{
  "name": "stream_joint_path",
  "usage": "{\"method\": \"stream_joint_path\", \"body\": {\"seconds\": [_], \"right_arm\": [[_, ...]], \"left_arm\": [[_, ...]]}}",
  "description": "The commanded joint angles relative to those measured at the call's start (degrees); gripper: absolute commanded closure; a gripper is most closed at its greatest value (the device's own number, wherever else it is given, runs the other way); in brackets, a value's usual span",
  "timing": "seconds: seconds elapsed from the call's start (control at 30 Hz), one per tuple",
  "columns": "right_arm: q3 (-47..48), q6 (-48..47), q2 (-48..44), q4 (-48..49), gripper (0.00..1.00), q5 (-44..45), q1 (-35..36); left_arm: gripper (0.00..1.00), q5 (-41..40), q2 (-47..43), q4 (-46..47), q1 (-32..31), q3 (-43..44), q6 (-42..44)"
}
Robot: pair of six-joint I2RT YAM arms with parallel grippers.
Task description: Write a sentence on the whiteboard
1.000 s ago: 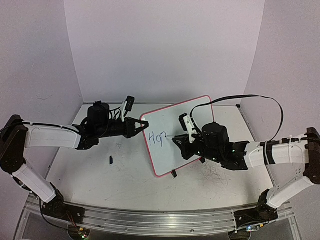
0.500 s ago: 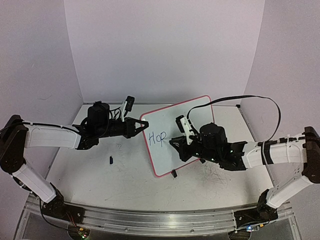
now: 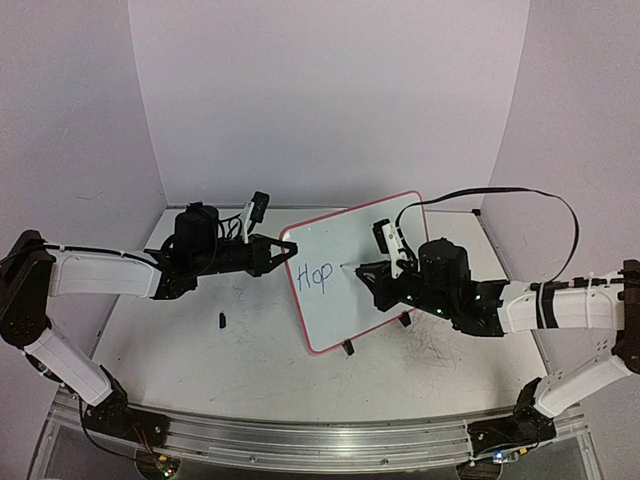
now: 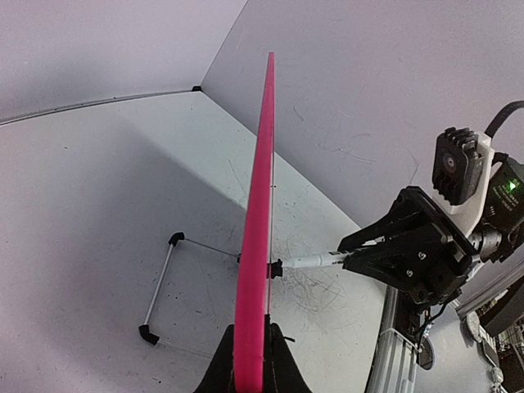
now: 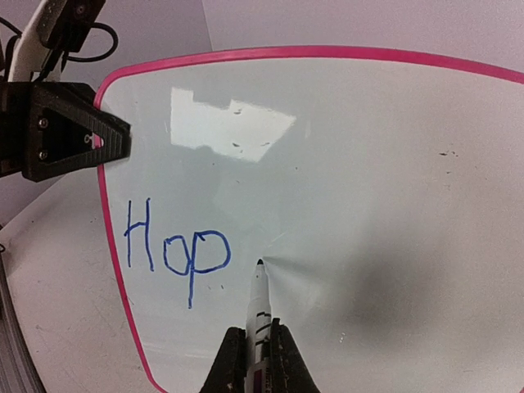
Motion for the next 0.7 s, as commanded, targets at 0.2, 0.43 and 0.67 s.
{"method": "stream_joint_path", "body": {"seconds": [0.2, 0.43, 0.67], "right_arm": [[1.54, -0.45, 1.33, 3.17, 1.0, -1.76, 0.15], [1.59, -0.54, 2.36, 3.75, 1.0, -1.82, 0.1], [1.74, -0.13, 2.64, 3.84, 1.0, -0.91, 0.14]], "left_arm": [[1.0, -3.96, -1.89, -0.76, 0.65, -0.38, 5.77], [1.0, -3.83, -1.39, -0.91, 0.68, -0.14, 5.85], [1.0, -3.87, -1.7, -0.93, 0.64, -0.33, 5.85]]}}
